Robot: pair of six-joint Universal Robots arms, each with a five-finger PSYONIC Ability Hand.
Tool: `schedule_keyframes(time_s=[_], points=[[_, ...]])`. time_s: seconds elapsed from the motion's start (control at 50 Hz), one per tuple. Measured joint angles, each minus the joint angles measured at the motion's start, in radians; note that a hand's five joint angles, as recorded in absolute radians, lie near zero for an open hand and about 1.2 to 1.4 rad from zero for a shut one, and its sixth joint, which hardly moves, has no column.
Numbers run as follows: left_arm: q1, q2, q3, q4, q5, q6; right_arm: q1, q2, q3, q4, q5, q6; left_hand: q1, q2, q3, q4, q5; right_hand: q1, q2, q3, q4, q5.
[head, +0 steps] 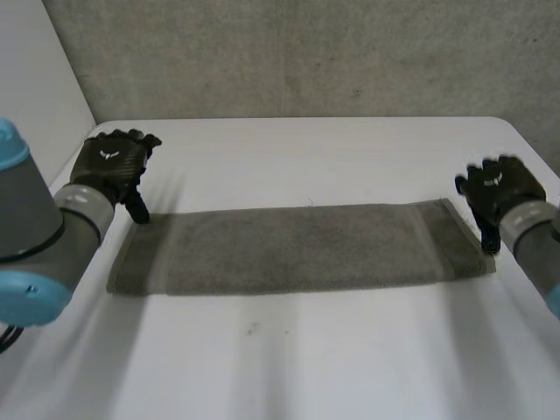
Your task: Fold the laundry
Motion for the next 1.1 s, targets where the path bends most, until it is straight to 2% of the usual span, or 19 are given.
schedule_keyframes(time_s=[0.04, 0.1, 0.2, 0.32, 0.62, 0.64, 0.7, 0.72, 0.76, 0.78, 0.82, 0.88, 0.94, 1.04, 1.06, 1.1], points=[[0.0, 0.011, -0.03, 0.015, 0.0, -0.035, -0.013, -0.002, 0.011, 0.017, -0.019, 0.022, 0.0, 0.0, 0.0, 0.0, 0.0, 0.004, 0.014, 0.023, 0.01, 0.016], [0.0, 0.023, -0.102, 0.061, 0.0, -0.117, -0.074, -0.006, 0.068, 0.036, -0.125, 0.148, 0.0, 0.0, 0.0, 0.0, 0.0, 0.072, 0.108, 0.12, 0.1, 0.099], [0.001, 0.016, -0.137, 0.09, -0.001, -0.155, -0.13, 0.009, 0.118, -0.042, -0.228, 0.245, 0.0, 0.0, 0.0, 0.0, 0.0, 0.139, 0.174, 0.196, 0.176, 0.164], [0.013, 0.01, -0.141, 0.094, 0.0, -0.157, -0.155, 0.048, 0.128, -0.116, -0.265, 0.255, 0.0, 0.0, 0.0, 0.0, 0.0, 0.146, 0.181, 0.205, 0.194, 0.182], [0.021, 0.011, -0.141, 0.089, 0.002, -0.153, -0.163, 0.12, 0.123, -0.132, -0.259, 0.164, 0.0, 0.0, 0.0, 0.0, 0.0, 0.197, 0.25, 0.267, 0.252, 0.233], [0.021, 0.011, -0.143, 0.089, 0.002, -0.153, -0.164, 0.124, 0.122, -0.132, -0.259, 0.162, 0.0, 0.0, 0.0, 0.0, 0.0, 0.282, 0.351, 0.36, 0.341, 0.317], [0.02, 0.012, -0.147, 0.089, 0.002, -0.152, -0.167, 0.134, 0.119, -0.132, -0.259, 0.16, 0.0, 0.0, 0.0, 0.0, 0.0, 0.327, 0.4, 0.41, 0.392, 0.366], [0.02, 0.012, -0.149, 0.09, 0.002, -0.152, -0.171, 0.152, 0.112, -0.134, -0.261, 0.154, 0.0, 0.0, 0.0, 0.0, 0.0, 0.448, 0.541, 0.548, 0.53, 0.5], [0.02, 0.012, -0.15, 0.09, 0.002, -0.152, -0.174, 0.165, 0.107, -0.136, -0.261, 0.147, 0.0, 0.0, 0.0, 0.0, 0.0, 0.562, 0.691, 0.687, 0.67, 0.638], [0.02, 0.012, -0.15, 0.09, 0.002, -0.152, -0.174, 0.165, 0.107, -0.136, -0.261, 0.147, 0.0, 0.0, 0.0, 0.0, 0.0, 0.562, 0.691, 0.687, 0.67, 0.638], [0.02, 0.013, -0.151, 0.091, 0.002, -0.151, -0.181, 0.191, 0.095, -0.141, -0.261, 0.126, 0.0, 0.0, 0.0, 0.0, 0.0, 0.715, 0.9, 0.905, 0.885, 0.847], [0.02, 0.014, -0.151, 0.091, 0.002, -0.151, -0.193, 0.21, 0.082, -0.146, -0.254, 0.098, 0.0, 0.0, 0.0, 0.0, 0.0, 0.729, 0.948, 0.957, 0.945, 0.902], [0.02, 0.015, -0.151, 0.091, 0.001, -0.151, -0.217, 0.209, 0.072, -0.155, -0.225, 0.074, 0.0, 0.0, 0.0, 0.0, 0.0, 0.729, 0.948, 0.957, 0.945, 0.902], [0.018, 0.019, -0.152, 0.091, 0.001, -0.151, -0.274, 0.142, 0.065, -0.224, -0.114, 0.044, 0.0, 0.0, 0.0, 0.0, 0.0, 0.729, 0.951, 0.967, 0.957, 0.912], [0.018, 0.019, -0.152, 0.091, 0.001, -0.151, -0.274, 0.142, 0.065, -0.224, -0.114, 0.044, 0.0, 0.0, 0.0, 0.0, 0.0, 0.729, 0.951, 0.967, 0.957, 0.912], [0.017, 0.022, -0.154, 0.091, 0.001, -0.151, -0.311, 0.097, 0.065, -0.294, -0.056, 0.008, 0.0, 0.0, 0.0, 0.0, 0.0, 0.732, 0.951, 0.967, 0.957, 0.914]])
